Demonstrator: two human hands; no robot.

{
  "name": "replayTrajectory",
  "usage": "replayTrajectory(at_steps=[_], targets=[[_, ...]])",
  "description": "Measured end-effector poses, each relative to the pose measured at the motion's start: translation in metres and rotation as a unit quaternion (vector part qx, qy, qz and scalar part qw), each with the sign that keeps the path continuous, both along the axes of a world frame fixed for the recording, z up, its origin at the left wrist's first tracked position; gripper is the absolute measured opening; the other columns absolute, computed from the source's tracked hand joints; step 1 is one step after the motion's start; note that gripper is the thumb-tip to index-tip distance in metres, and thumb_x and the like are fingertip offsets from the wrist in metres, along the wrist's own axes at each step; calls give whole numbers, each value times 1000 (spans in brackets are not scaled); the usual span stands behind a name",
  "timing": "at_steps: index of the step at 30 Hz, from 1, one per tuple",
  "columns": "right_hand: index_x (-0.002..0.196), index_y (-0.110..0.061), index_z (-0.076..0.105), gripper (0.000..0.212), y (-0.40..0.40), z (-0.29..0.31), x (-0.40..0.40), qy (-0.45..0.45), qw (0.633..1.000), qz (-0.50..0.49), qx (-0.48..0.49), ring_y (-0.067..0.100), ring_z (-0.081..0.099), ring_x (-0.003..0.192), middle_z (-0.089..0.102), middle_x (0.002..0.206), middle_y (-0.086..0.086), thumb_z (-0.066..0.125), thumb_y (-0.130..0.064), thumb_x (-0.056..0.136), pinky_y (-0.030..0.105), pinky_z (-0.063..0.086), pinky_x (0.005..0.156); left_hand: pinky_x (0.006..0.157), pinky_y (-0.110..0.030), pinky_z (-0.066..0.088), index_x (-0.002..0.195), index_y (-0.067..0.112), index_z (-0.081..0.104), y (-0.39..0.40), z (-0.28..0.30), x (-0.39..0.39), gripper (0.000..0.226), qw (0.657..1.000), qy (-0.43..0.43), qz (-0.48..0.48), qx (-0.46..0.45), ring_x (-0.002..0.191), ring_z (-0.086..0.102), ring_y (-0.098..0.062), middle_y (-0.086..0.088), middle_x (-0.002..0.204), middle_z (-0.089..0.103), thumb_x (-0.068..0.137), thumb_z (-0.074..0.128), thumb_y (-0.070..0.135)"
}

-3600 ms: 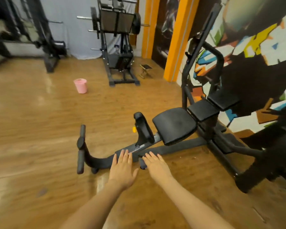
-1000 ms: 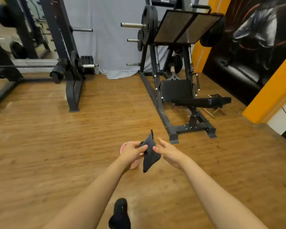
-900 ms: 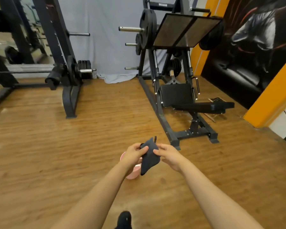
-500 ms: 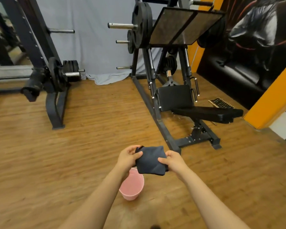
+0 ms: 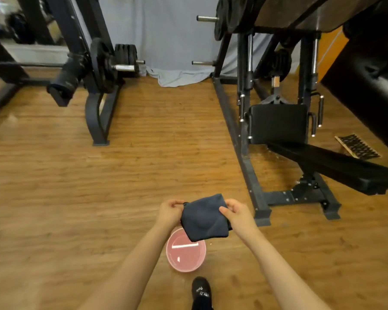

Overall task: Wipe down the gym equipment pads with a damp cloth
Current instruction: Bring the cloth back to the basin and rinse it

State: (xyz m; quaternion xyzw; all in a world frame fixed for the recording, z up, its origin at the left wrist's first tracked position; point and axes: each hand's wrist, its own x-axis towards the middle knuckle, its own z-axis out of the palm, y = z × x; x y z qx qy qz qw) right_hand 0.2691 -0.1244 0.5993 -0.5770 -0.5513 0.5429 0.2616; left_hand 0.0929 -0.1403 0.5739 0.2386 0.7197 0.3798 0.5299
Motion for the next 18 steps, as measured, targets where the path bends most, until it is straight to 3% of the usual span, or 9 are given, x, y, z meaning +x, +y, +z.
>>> replayTrajectory(at_steps=[3,5,7,9,11,12,14,16,18], targets=[[88,-14,59,19,40,-18,1,2,1000,5,-12,3,59,73,64,83,-3,47,0,94,11,46,59,72,-23,49,118,1,63,32,-21,-1,31,992,87,-94,18,73,57,-16,-8,82,60,91,48,-3],[98,-13,58,15,65,-32,0,5,999,22,-39,7,60,80,65,90,-2,46,-5,96,14,48,63,91,-17,36,134,11,53,52,-36,-2,45,968,145,-185,82,108,53,-21,-11,117,49,90,54,-2],[101,-16,58,16,84,-48,-3,7,996,49,-69,11,61,85,65,94,-2,45,-7,96,20,48,68,109,-23,21,137,13,49,71,-48,0,50,935,171,-280,136,132,32,-17,-6,139,36,90,56,-2],[95,-19,60,18,101,-62,-6,6,993,80,-84,12,62,83,66,90,-3,47,-8,96,23,49,69,105,-24,26,130,4,56,88,-62,1,42,913,165,-343,148,125,36,-13,-1,130,47,89,57,-3],[90,-20,61,19,116,-75,-5,8,992,83,-90,9,63,78,67,85,-4,48,-7,95,22,49,68,80,-19,39,103,-2,67,102,-78,1,16,927,117,-334,125,98,56,-10,-6,103,65,90,58,0],[88,-19,62,20,122,-85,-3,9,994,71,-85,7,64,75,68,83,-4,48,-7,95,20,49,66,66,-15,40,85,3,67,107,-87,0,11,937,99,-319,107,78,57,-3,-4,84,65,91,58,3],[85,-17,62,21,132,-112,2,-6,997,34,-64,3,63,68,67,79,-3,48,-5,94,15,48,61,49,-14,31,62,15,52,114,-115,1,33,955,72,-276,80,47,44,5,4,58,48,94,58,12],[83,-18,61,22,136,-148,5,-36,998,10,-49,5,62,68,65,78,-3,48,-4,94,13,47,59,47,-17,27,59,17,45,114,-145,6,39,966,39,-250,51,40,37,3,8,51,40,95,57,18],[82,-17,61,21,134,-187,4,-59,997,-25,-48,9,60,72,65,79,-1,48,-6,94,13,46,58,51,-17,32,64,15,48,109,-176,9,32,975,-41,-218,25,46,42,3,8,52,44,95,58,15]])
